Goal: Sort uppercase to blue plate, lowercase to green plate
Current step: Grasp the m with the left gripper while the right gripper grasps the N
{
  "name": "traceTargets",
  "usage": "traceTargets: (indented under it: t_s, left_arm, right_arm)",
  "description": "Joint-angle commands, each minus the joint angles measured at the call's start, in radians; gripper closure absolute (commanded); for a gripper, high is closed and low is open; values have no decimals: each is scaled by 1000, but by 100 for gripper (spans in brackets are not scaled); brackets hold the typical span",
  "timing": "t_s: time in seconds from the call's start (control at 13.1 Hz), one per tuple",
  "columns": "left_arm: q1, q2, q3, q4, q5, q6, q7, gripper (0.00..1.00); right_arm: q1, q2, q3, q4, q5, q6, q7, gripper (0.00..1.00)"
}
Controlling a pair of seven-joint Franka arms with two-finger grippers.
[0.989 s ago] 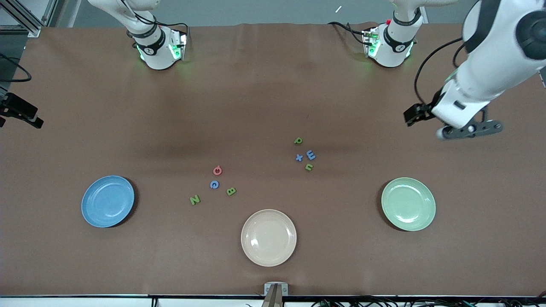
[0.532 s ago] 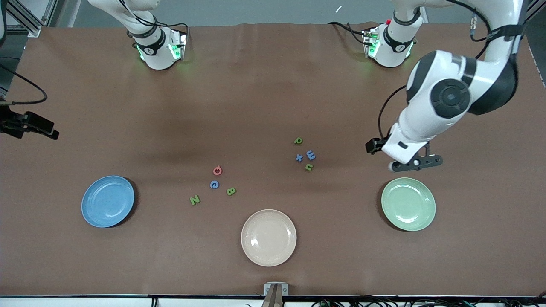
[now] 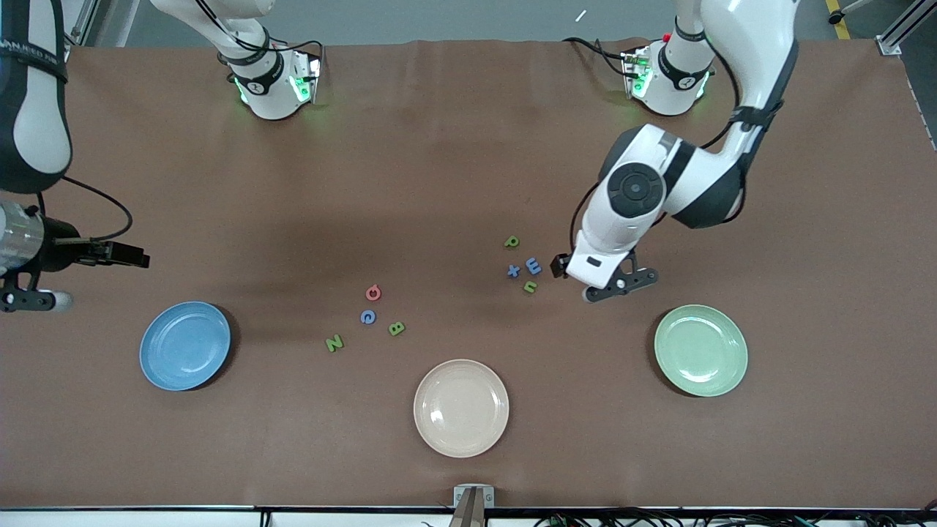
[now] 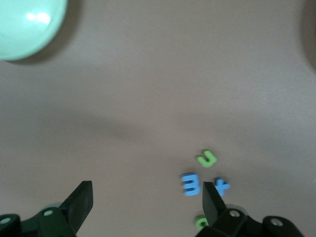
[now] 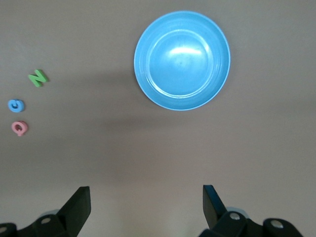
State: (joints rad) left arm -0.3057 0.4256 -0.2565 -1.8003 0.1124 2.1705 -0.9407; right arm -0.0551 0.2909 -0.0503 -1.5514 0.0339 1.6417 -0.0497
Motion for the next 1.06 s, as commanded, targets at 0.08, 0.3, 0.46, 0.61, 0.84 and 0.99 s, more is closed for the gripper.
traceTargets:
  t_s: [0.08, 0.3, 0.46, 0.61, 0.84, 0.99]
  left_arm:
    - [-23, 59, 3, -22, 18, 72, -66, 11]
    - [-53, 117, 2, -13, 18, 87, -118, 25]
    - [-72, 148, 3, -13, 18, 129, -141, 25]
    - [-90, 179, 3, -13, 18, 166, -176, 26]
    - [-105, 206, 3, -13, 18, 196, -179, 31]
    - [-109, 217, 3, -13, 18, 198, -179, 34]
  right_arm:
    - [47, 118, 1, 16, 10, 68, -7, 0]
    - [142, 223, 1, 14, 59, 165, 20, 0]
    - [173, 275, 3, 14, 113, 229, 121, 0]
    - [244, 309, 3, 14, 139, 295, 215, 0]
    - [354, 378, 1, 16, 155, 456, 333, 0]
    - [406, 422, -2, 20, 129, 564, 327, 0]
